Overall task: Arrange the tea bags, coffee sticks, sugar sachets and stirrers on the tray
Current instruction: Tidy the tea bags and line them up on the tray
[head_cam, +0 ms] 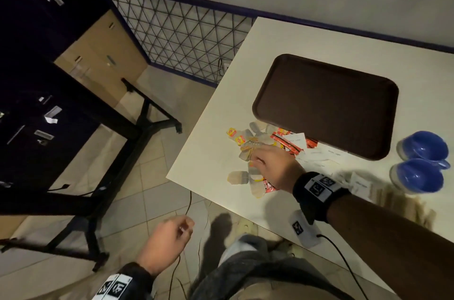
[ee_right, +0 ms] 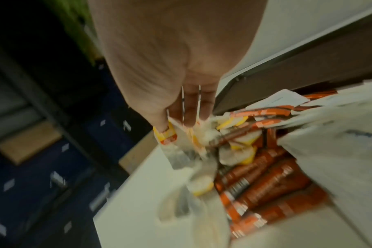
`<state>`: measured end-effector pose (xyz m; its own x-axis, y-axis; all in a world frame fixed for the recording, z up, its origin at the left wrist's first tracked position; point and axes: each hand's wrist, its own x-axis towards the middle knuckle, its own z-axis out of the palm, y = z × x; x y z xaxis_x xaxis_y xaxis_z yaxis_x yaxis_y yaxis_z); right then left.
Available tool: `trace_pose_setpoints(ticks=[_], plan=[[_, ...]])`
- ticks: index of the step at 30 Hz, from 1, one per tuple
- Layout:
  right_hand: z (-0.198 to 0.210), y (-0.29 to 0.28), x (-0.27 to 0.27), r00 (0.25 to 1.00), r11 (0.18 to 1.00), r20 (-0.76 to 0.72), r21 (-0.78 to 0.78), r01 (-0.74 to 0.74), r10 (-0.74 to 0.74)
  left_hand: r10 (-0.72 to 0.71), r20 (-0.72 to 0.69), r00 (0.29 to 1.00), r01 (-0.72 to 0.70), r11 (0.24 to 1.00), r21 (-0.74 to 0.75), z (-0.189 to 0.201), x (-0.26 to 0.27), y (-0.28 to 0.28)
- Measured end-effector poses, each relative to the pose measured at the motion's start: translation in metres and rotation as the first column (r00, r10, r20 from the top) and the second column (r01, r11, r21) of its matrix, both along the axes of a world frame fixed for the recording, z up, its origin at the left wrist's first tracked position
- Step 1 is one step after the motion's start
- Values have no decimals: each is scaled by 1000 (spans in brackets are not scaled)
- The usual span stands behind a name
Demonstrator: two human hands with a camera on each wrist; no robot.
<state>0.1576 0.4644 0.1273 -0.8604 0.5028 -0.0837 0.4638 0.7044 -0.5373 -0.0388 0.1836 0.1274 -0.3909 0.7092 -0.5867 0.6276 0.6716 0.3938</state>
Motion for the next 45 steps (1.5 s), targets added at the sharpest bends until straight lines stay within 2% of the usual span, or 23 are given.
trace_pose_setpoints(ticks=[2, 3, 5, 6, 8, 11, 13, 16, 17, 19, 21, 22, 24, 27, 29, 34, 40, 45], plan=[[15, 6, 10, 969, 978, -202, -179, 105, -141, -42, 10, 999, 38, 973, 229, 26, -1, 53], [26, 8, 14, 949, 970, -264, -214, 115, -171, -69, 5, 998, 63, 943, 326, 36, 3, 79], [43, 9, 18, 930, 969, -319, -221, 112, -180, -139, 22, 990, 109, 859, 499, 61, 16, 134], [50, 10, 18, 923, 966, -334, -232, 118, -193, -154, 69, 986, 93, 838, 537, 71, 23, 157], [58, 15, 19, 891, 959, -382, -231, 164, -244, -191, 225, 956, 40, 839, 542, 84, 36, 192], [63, 19, 19, 844, 933, -420, -274, 232, -333, -211, 464, 861, -67, 855, 514, 83, 43, 215], [61, 17, 20, 848, 878, -348, -413, 244, -399, -167, 523, 836, -141, 855, 498, 74, 39, 214], [35, 9, 20, 890, 790, -164, -547, 278, -426, -88, 523, 848, -206, 854, 478, 51, 24, 205], [22, 7, 20, 901, 800, -135, -526, 288, -413, -53, 521, 852, -233, 852, 468, 42, 18, 202], [-6, 8, 22, 945, 896, -107, -366, 251, -309, 12, 533, 846, -303, 834, 461, 22, 4, 197], [-27, 8, 24, 996, 988, -47, -134, 72, -79, 57, 564, 824, -380, 794, 474, 7, -3, 195], [-35, 8, 23, 998, 998, -1, 6, -56, 56, 71, 579, 812, -411, 774, 481, -2, -5, 193], [-49, 8, 22, 969, 944, 106, 226, -240, 221, 95, 598, 796, -462, 733, 499, -19, -4, 191], [-63, 5, 17, 945, 889, 142, 322, -327, 296, 74, 604, 794, -470, 706, 530, -41, 4, 194], [-66, 4, 19, 952, 887, 110, 345, -306, 285, 58, 589, 806, -461, 685, 564, -51, 3, 199], [-60, 6, 21, 989, 973, -109, 217, -77, 102, -51, 543, 838, -416, 584, 697, -59, -11, 216], [-13, 0, 44, 959, 992, -269, 57, 113, -94, -244, 464, 852, -306, 487, 818, -27, 9, 222], [24, -28, 68, 900, 979, -392, -7, 206, -192, -328, 426, 843, -276, 415, 867, -1, 46, 205]])
